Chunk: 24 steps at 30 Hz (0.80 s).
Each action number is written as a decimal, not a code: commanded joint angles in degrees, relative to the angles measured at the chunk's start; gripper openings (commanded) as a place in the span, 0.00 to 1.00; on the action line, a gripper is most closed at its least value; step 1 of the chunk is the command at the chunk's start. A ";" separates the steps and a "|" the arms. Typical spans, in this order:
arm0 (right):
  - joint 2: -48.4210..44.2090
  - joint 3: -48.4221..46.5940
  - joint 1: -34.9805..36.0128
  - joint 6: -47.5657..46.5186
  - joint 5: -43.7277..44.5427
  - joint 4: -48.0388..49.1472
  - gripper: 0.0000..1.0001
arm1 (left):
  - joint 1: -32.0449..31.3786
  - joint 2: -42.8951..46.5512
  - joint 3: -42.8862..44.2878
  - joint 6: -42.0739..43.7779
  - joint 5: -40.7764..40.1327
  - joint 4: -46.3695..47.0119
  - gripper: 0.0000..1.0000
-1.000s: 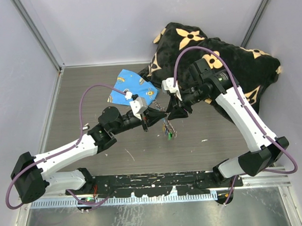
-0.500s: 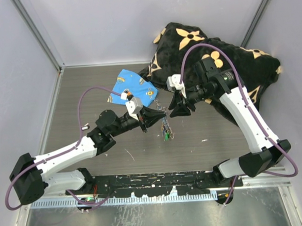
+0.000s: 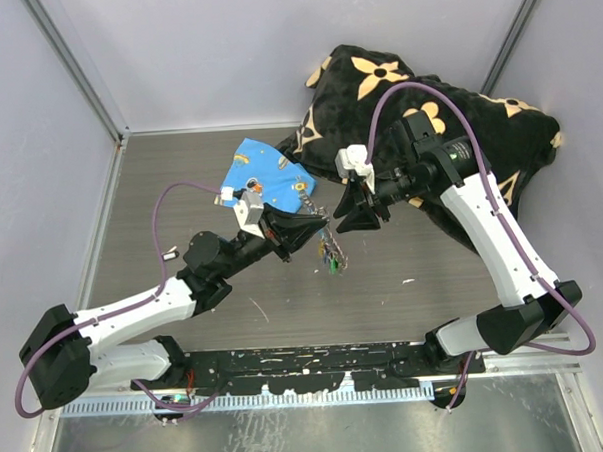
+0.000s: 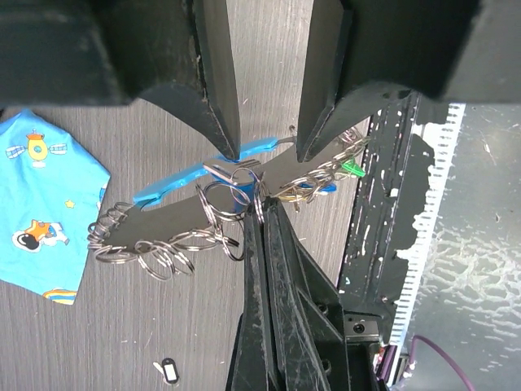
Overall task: Remove the keys from the keyring
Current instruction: Remove the key from the keyring.
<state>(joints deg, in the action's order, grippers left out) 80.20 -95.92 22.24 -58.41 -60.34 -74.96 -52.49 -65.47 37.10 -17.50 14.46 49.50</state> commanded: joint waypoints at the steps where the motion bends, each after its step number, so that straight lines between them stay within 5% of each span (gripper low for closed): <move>1: -0.94 -2.53 -0.28 -2.46 -2.14 1.41 0.40 | -0.11 0.18 0.91 -4.10 -2.13 11.56 0.00; 24: -0.24 -4.27 0.06 -8.18 -1.45 2.61 0.39 | -0.07 0.34 2.23 -5.53 -3.12 7.26 0.00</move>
<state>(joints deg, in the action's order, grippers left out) 80.27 -100.44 22.26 -65.01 -60.29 -74.15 -52.49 -65.78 37.10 -22.72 12.19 52.18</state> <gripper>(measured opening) 0.396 0.007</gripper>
